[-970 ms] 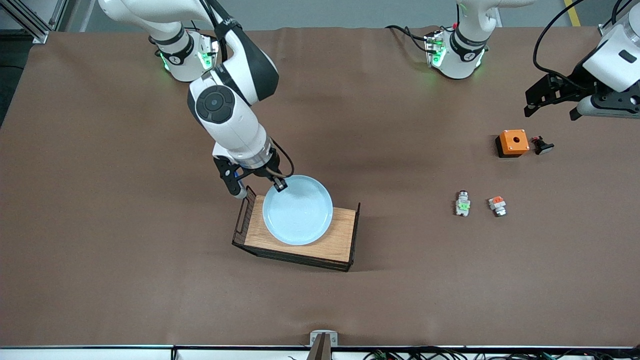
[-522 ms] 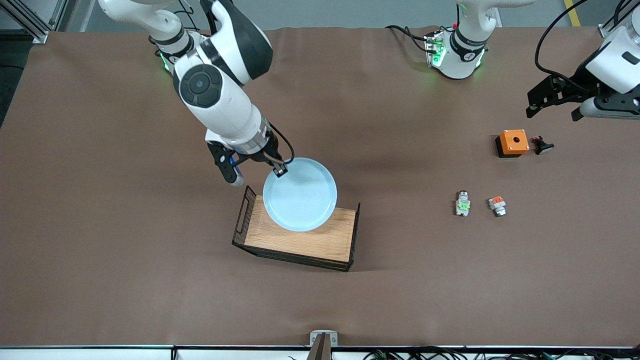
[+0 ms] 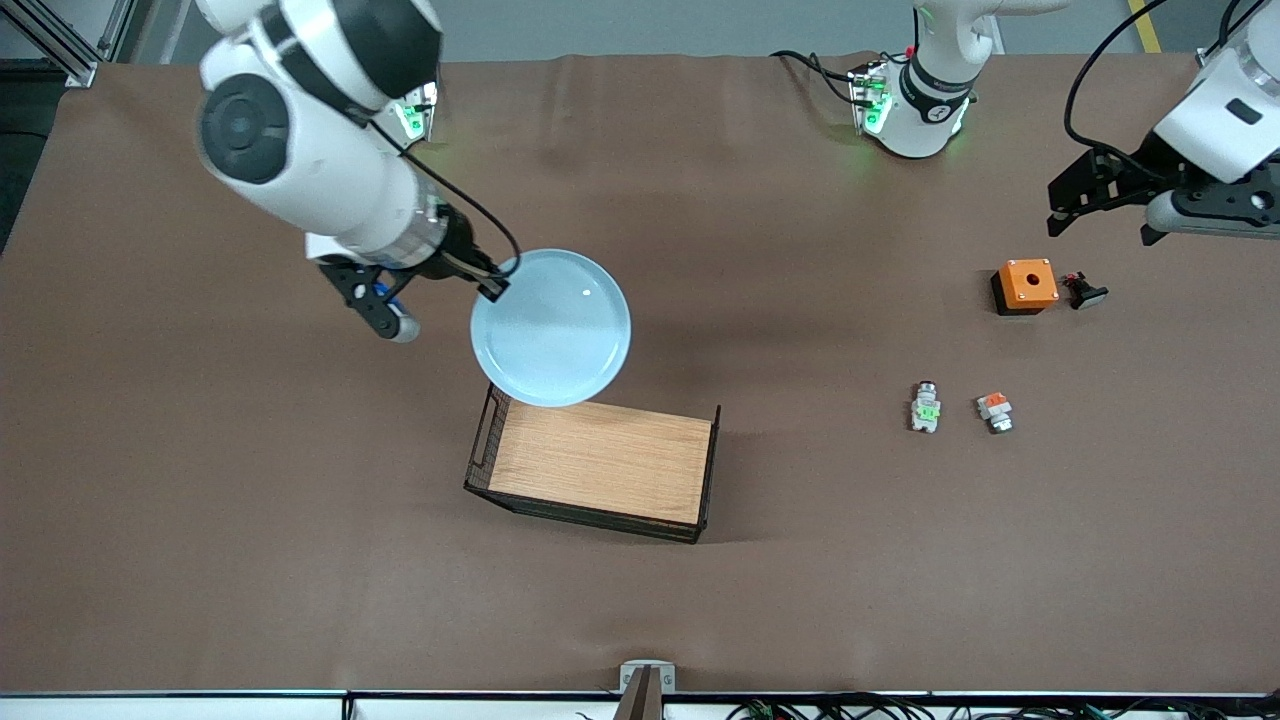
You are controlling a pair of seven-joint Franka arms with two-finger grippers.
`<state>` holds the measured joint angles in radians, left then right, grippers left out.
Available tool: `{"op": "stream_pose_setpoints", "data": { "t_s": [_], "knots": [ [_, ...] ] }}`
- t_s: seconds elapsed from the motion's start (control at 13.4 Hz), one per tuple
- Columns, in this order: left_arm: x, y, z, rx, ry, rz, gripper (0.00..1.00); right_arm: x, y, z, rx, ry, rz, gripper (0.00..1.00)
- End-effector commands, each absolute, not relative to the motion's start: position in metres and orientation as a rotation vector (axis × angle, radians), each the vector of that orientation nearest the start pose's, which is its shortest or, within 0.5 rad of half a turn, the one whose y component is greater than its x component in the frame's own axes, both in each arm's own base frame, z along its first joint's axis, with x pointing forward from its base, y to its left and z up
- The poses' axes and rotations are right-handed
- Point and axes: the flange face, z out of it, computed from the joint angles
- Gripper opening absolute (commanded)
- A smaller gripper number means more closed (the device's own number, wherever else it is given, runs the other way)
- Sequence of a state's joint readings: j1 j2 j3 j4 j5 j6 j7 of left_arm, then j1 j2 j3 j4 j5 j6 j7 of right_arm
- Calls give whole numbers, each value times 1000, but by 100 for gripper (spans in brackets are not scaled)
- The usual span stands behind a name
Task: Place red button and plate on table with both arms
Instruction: 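Lift the blue plate out of the rack with the right gripper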
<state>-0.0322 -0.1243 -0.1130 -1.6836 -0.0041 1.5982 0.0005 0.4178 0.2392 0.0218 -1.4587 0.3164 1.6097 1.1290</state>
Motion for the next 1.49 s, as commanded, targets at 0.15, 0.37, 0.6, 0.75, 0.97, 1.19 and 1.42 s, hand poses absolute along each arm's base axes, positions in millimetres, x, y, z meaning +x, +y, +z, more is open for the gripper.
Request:
{"op": "stream_pose_setpoints", "data": {
  "t_s": [0.15,0.37,0.6,0.75,0.97,1.19,1.42],
  "knots": [
    [511,-75,645,-3101,238,-83,100,576,197,539,-2787,721,495,1],
    [509,-75,648,-3107,233,-94,100,580,140,527,-2790,572,516,1],
    [506,-78,651,-3148,234,-96,100,581,57,497,-2760,376,507,2],
    [506,-76,652,-3148,238,-101,100,578,24,479,-2750,286,495,2],
    [505,-65,653,-3142,257,-97,100,575,-12,453,-2747,131,428,2],
    [504,-64,654,-3135,281,-97,100,572,-41,414,-2770,-18,323,2],
    [501,-65,655,-3132,283,-97,100,569,-77,378,-2794,-180,223,2]
  ]
}}
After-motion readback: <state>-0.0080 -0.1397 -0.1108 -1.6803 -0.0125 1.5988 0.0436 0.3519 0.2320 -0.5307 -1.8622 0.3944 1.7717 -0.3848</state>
